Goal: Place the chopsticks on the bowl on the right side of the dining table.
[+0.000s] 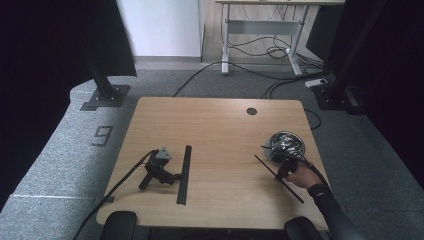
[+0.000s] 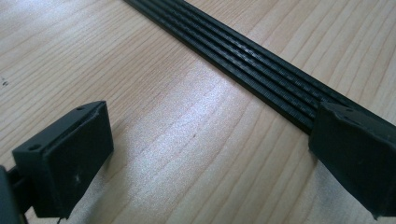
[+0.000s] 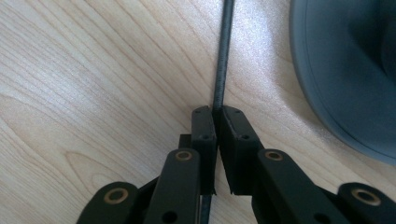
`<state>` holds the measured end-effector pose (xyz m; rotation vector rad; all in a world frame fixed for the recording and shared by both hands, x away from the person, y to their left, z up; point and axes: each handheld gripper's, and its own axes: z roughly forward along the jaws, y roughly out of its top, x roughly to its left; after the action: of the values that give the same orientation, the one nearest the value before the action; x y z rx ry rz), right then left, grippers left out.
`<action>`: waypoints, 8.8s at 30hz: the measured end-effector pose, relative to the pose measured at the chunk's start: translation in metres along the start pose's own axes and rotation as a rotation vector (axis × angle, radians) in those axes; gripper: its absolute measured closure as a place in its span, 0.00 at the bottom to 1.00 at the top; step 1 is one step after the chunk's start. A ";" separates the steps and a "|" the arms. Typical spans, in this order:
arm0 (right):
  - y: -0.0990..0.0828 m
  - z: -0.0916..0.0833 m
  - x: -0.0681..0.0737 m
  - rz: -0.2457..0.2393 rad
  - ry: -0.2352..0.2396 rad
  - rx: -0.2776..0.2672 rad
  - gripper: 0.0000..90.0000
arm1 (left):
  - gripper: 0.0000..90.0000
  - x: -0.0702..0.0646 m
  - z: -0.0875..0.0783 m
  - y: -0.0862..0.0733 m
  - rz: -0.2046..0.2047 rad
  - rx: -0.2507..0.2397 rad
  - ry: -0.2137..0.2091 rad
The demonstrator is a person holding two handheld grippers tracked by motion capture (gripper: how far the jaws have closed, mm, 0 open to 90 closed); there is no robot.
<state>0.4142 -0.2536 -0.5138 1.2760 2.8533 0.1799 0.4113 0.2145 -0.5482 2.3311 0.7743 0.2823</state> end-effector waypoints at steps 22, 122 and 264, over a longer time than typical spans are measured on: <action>-0.003 -0.007 0.002 -0.010 -0.013 -0.011 0.95 | 0.00 0.000 0.000 0.000 0.000 0.000 -0.001; 0.030 -0.048 -0.056 0.127 -0.061 -0.112 0.94 | 0.00 0.000 0.000 0.000 0.000 0.001 0.000; -0.096 -0.032 -0.099 0.606 -0.447 -0.754 0.11 | 0.00 0.000 0.000 0.000 0.000 -0.001 -0.001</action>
<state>0.4073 -0.3935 -0.4958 1.6349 1.6888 0.7638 0.4113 0.2144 -0.5482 2.3299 0.7741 0.2818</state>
